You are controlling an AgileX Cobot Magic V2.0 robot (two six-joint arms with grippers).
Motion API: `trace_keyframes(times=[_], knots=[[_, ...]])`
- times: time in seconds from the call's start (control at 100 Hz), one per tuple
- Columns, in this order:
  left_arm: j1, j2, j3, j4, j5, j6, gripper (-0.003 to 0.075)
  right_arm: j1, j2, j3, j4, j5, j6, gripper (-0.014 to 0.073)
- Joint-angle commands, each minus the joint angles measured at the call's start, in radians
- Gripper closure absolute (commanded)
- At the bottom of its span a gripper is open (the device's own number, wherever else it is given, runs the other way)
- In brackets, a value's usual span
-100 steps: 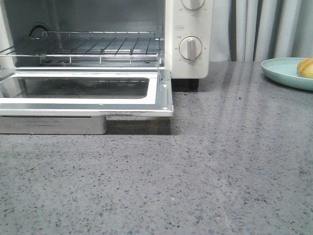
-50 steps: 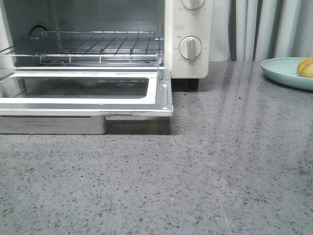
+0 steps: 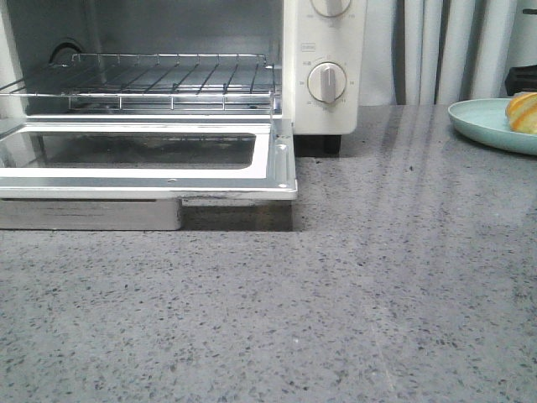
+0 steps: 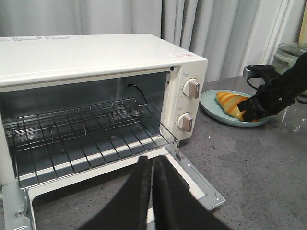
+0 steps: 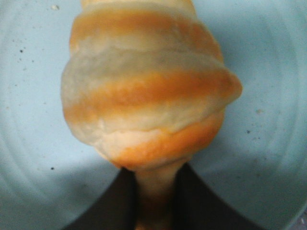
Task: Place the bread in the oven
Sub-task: 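Grasp the orange-striped croissant on the blue plate with the right gripper, then carry the croissant with the right gripper into the oven over the rack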
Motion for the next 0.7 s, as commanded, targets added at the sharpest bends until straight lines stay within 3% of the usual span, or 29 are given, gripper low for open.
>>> trace_keyframes(times=[0.0,0.19,0.33,0.52,0.69], knots=[[0.002,0.004,-0.036,-0.032,-0.069,-0.007,0.0742,-0.007,-0.028,-0.022,-0.017,-0.017,0.001,0.0662],[0.002,0.004,-0.036,-0.032,-0.065,-0.007,0.0742,0.000,-0.162,-0.022,-0.023,-0.125,0.001,0.0662],[0.002,0.004,-0.036,-0.032,-0.067,-0.007,0.0742,0.064,-0.320,-0.059,-0.030,-0.198,-0.001,0.0662],[0.002,0.004,-0.036,-0.032,-0.059,-0.007,0.0742,0.333,-0.439,-0.167,-0.051,-0.203,-0.145,0.0662],[0.002,0.004,-0.036,-0.032,-0.060,-0.007,0.0742,0.610,-0.421,-0.240,-0.055,-0.193,-0.170,0.0662]])
